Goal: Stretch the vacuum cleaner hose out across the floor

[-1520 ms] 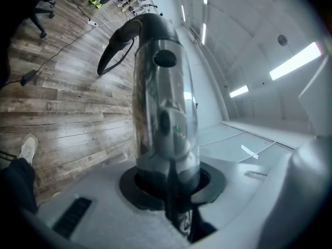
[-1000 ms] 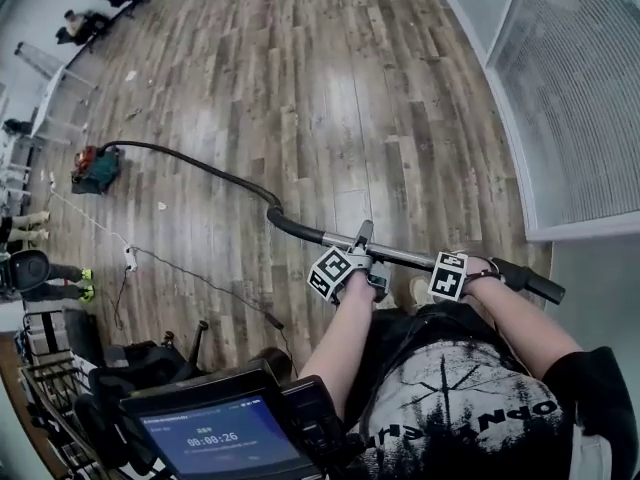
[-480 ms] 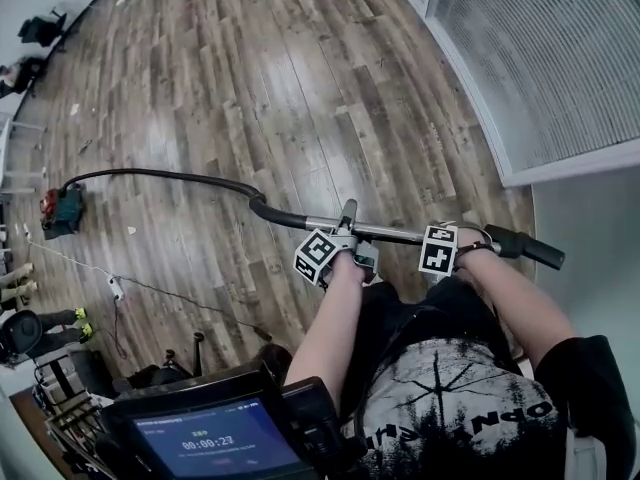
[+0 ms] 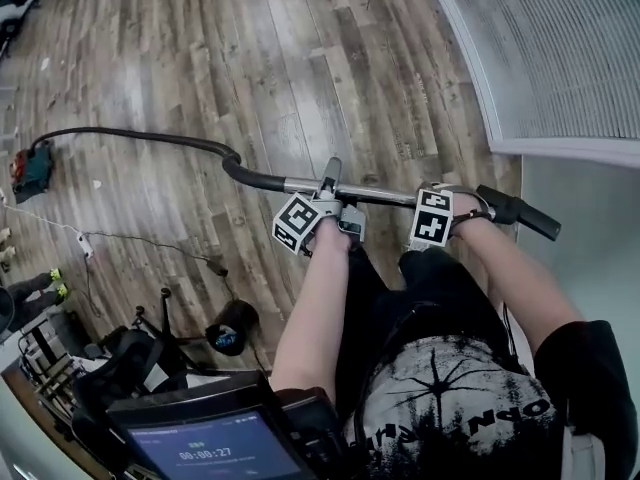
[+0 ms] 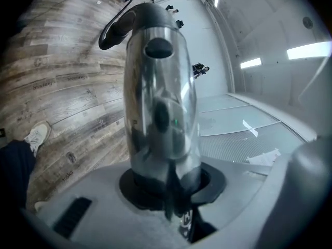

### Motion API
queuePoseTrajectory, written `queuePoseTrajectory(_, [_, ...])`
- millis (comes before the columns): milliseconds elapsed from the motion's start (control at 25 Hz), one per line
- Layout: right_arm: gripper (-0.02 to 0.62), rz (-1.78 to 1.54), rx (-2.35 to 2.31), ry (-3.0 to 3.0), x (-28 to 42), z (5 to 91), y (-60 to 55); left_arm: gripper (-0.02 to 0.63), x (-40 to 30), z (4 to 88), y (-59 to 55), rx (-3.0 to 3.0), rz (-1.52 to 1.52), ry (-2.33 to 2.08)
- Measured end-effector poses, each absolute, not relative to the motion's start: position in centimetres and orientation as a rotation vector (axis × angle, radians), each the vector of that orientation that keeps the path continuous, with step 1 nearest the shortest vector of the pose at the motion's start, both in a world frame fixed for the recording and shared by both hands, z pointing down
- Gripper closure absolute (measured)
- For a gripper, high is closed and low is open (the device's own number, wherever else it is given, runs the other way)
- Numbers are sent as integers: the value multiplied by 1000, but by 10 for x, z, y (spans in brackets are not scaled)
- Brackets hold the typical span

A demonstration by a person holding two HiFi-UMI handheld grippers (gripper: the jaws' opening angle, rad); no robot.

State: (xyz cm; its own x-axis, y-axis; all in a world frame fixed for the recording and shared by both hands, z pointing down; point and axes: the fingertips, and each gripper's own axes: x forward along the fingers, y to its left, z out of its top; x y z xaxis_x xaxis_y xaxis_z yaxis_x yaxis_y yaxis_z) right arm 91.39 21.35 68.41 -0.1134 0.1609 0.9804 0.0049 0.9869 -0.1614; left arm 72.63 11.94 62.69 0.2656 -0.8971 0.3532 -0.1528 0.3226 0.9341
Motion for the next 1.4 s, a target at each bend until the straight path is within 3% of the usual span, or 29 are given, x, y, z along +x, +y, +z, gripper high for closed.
queuePoseTrajectory(400, [538,174,-75,-1691,916,740,164,525,735,681,59,1198,-645,-1161])
queuePoseTrajectory(720, [538,148,-54,-1742,955,830,126,522,780,751,21,1307,-657,-1140])
queuePoseTrajectory(960, [525,116,-18,-1823,990,918,94,483,831,828,1,1467,-596,-1018])
queuePoseTrajectory(1200, [520,75,20,-1872,991,1037,64,419,827,935,13,1484,-549,-1037])
queuePoseTrajectory(1280, [520,104,32,-1891,995,1073,63,433,824,963,21,1477,-541,-1075])
queuePoseTrajectory(1400, [520,166,28,-1908,1010,1117,68,570,821,984,37,1479,-517,-1170])
